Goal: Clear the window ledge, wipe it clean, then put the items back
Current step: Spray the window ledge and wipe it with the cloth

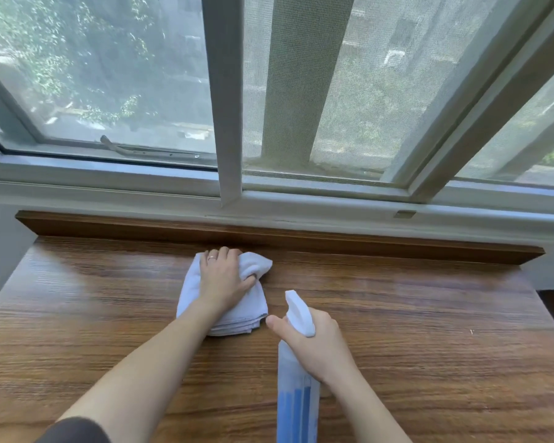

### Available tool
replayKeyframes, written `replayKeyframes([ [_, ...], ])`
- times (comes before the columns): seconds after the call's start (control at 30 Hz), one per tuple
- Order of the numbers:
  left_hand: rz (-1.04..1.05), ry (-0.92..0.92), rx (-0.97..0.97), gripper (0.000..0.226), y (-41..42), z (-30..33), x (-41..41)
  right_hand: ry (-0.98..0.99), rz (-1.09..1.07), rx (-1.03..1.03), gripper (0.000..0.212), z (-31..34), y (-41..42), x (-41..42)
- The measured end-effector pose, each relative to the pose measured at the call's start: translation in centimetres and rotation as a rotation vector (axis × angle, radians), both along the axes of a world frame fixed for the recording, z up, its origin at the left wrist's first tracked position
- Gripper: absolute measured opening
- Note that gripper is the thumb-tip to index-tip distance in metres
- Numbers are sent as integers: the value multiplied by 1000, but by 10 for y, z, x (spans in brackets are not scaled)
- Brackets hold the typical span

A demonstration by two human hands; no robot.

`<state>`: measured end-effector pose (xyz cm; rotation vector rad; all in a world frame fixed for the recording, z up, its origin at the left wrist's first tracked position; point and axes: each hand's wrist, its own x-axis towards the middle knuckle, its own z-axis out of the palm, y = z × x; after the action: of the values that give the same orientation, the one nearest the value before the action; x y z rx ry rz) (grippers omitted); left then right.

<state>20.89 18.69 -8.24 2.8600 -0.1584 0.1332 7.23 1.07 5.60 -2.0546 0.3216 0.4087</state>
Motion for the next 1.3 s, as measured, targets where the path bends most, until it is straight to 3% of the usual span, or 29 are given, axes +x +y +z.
replayKeyframes([
  [0.47, -61, 48, 76, 63, -5, 7, 13, -27, -60, -9, 44, 9, -3, 15],
  [0.83, -149, -124, -20, 55, 11, -12, -65, -47, -68, 10, 34, 13, -6, 0],
  [1.3, -61, 148, 81, 59, -2, 11, 8, -46, -9, -30, 42, 15, -1, -9],
])
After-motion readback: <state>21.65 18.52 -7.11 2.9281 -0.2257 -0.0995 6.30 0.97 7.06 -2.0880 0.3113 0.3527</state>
